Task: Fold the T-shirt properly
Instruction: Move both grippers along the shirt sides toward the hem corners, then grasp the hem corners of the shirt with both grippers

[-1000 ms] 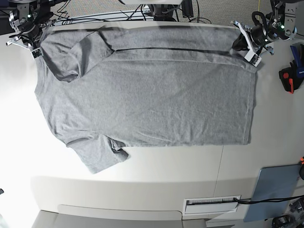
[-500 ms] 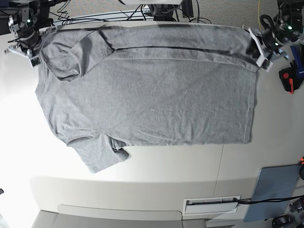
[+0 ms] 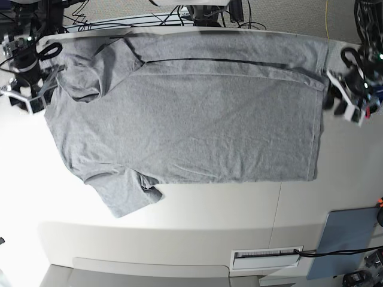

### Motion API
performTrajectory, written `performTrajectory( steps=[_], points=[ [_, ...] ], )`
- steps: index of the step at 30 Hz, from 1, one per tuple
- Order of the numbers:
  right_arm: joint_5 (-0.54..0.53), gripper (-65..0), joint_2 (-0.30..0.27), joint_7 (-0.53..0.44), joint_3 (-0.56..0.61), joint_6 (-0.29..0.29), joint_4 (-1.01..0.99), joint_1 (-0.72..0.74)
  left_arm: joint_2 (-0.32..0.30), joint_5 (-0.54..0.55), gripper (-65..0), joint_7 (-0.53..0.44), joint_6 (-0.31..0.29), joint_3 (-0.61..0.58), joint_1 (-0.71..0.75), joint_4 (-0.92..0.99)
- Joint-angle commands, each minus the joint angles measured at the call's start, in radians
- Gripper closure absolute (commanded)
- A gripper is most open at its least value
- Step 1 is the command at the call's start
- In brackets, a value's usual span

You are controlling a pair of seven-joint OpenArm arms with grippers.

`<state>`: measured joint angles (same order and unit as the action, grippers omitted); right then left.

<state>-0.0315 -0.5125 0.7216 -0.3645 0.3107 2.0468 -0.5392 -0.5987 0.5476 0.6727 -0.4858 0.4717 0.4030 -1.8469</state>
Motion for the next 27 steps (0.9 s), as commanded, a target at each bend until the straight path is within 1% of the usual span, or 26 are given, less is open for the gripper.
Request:
performTrajectory(
  steps=[1, 2, 4, 7, 11, 14, 16, 19, 22, 24, 27],
  points=[
    [-0.011, -31.8, -0.027, -0.005, -0.010, -0.020, 0.014, 0.022, -0.019, 0.023, -22.0, -0.026, 0.028, 0.008, -0.032, -0.003],
    [-0.046, -31.8, -0.034, 0.035, -0.010, -0.020, 0.013, 0.043, -0.018, 0.039, -22.0, -0.026, 0.047, 0.008, -0.060, 0.010],
    [-0.127, -31.8, -0.044, 0.109, -0.010, -0.020, 0.002, 0.096, -0.014, 0.061, -22.0, -0.014, 0.048, 0.008, -0.120, 0.049],
    [-0.205, -31.8, -0.052, 0.099, -0.010, -0.019, -0.058, 0.166, -0.005, 0.063, -22.0, 0.010, 0.048, -0.026, -0.211, 0.116],
    [-0.274, -31.8, -0.053, 0.097, -0.001, -0.015, -0.170, 0.282, 0.004, 0.049, -22.0, 0.014, 0.052, -0.128, -0.331, 0.215],
    [-0.299, -31.8, -0.053, 0.100, 0.032, 0.003, -0.264, 0.379, 0.024, -0.029, -22.0, 0.011, 0.121, -0.235, -0.445, 0.309],
    [-0.302, -31.8, -0.053, 0.106, 0.074, 0.013, -0.327, 0.447, 0.039, -0.068, -22.0, 0.000, 0.147, -0.300, -0.526, 0.393],
    [-0.301, -31.8, -0.053, 0.121, 0.169, 0.014, -0.418, 0.550, 0.072, -0.107, -22.0, -0.006, 0.153, -0.356, -0.647, 0.518],
    [-0.301, -31.8, -0.049, 0.130, 0.278, 0.013, -0.509, 0.645, 0.104, -0.132, -22.0, -0.019, 0.162, -0.358, -0.760, 0.644],
    [-0.301, -31.8, -0.047, 0.146, 0.344, 0.011, -0.557, 0.697, 0.115, -0.142, -22.0, -0.019, 0.201, -0.358, -0.830, 0.733],
    [-0.301, -31.8, -0.047, 0.159, 0.420, 0.011, -0.598, 0.755, 0.119, -0.176, -22.1, -0.019, 0.203, -0.358, -0.925, 0.881]
  ],
)
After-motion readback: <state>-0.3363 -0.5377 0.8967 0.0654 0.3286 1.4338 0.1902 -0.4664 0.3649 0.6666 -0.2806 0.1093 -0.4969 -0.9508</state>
